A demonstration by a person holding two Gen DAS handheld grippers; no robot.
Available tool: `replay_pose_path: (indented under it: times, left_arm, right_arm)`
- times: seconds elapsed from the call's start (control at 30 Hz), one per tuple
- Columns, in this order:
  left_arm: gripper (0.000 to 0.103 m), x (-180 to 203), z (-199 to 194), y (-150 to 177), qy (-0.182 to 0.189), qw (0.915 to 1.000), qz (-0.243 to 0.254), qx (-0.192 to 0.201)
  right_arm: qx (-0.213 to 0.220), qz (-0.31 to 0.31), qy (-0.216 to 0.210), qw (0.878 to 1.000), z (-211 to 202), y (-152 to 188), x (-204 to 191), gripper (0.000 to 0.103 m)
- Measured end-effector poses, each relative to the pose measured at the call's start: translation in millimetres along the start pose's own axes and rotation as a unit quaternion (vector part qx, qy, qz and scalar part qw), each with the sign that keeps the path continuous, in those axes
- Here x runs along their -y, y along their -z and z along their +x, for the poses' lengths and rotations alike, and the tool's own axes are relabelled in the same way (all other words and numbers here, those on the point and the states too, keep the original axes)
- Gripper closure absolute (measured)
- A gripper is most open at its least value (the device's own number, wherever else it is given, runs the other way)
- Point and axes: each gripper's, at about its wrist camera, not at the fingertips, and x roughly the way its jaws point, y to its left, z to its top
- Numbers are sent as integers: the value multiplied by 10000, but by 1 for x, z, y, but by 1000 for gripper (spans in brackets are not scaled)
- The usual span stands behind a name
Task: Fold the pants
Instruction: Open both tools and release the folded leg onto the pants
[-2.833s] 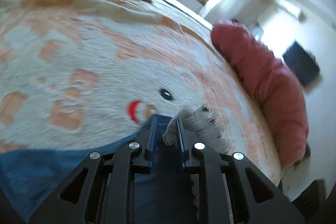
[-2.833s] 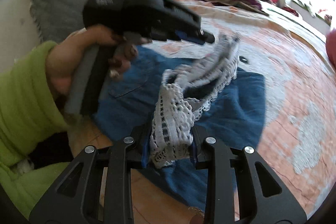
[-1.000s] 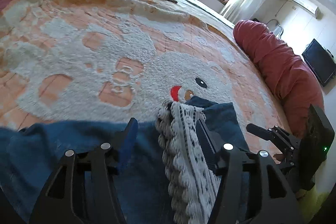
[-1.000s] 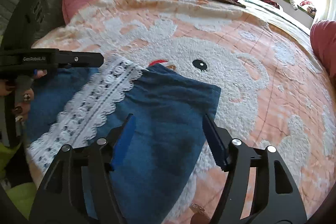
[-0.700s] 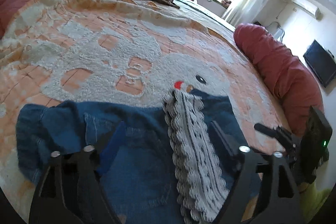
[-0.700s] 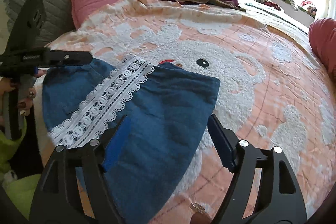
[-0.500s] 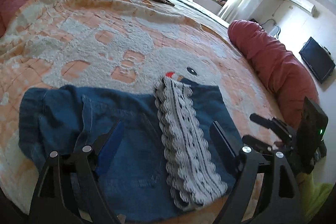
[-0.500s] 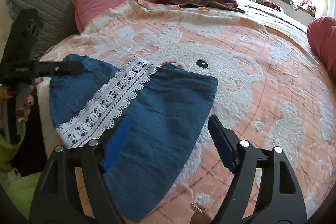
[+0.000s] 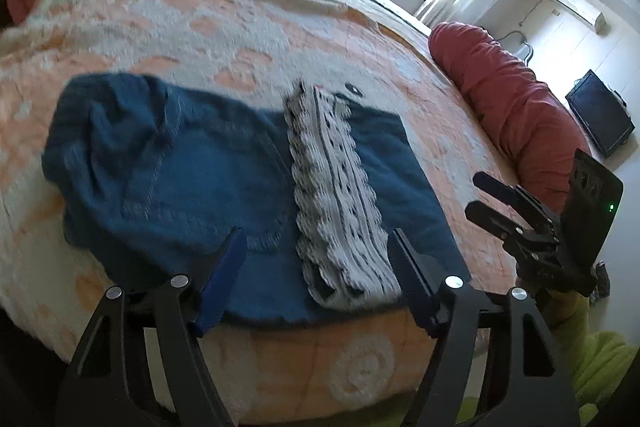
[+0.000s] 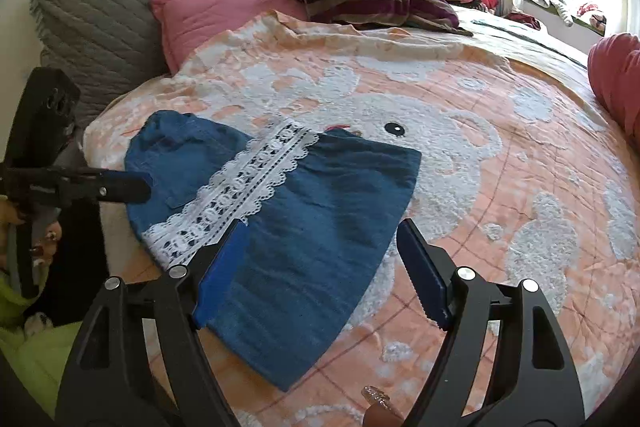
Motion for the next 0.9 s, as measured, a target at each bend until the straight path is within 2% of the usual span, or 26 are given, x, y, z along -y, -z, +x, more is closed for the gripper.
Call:
replay_pose_path:
  times: [0.03,0.17,0.27,0.4,0.43,0.5,0.6,0.77,0.9]
  left_arm:
    - [36,1,2,3,33,10000,-33,-44]
    - [37,4,12,14,160,9994,-160,-267]
    - [35,7,24,18,23,9988,-304,-380]
    - [37,14,36,19,-155,9986,-213,-465]
    - [48,17,39,20,-201,9986,-143,-473]
    - [77,20,42,22,-214,9986,-57,-489]
    - [84,21,37,23,-264,9985,135,-468]
    - [85,31,23,30,-656,9950,658,-353]
    - [81,30,28,31,-728,9939,724,-406]
  right_arm:
    - [-10,-12,-14,10000,0,1,-1,33]
    - [-58,-54,-112,9999,-1,8,-5,33]
    - [-89,-69,-130,9999,-1,13,-8,33]
    - [-167,-40,-186,9997,2,20,-9,33]
    - [-181,-48,-195,9996,2,21,-11,33]
    - [-204,-60,-229,9995,3,23,-14,33]
    - [-185,-122,-296,9993,2,23,-23,33]
    - [-153,-367,-385,9985,4,21,-39,33]
    - [-629,-456,-74,9969,24,30,-41,36]
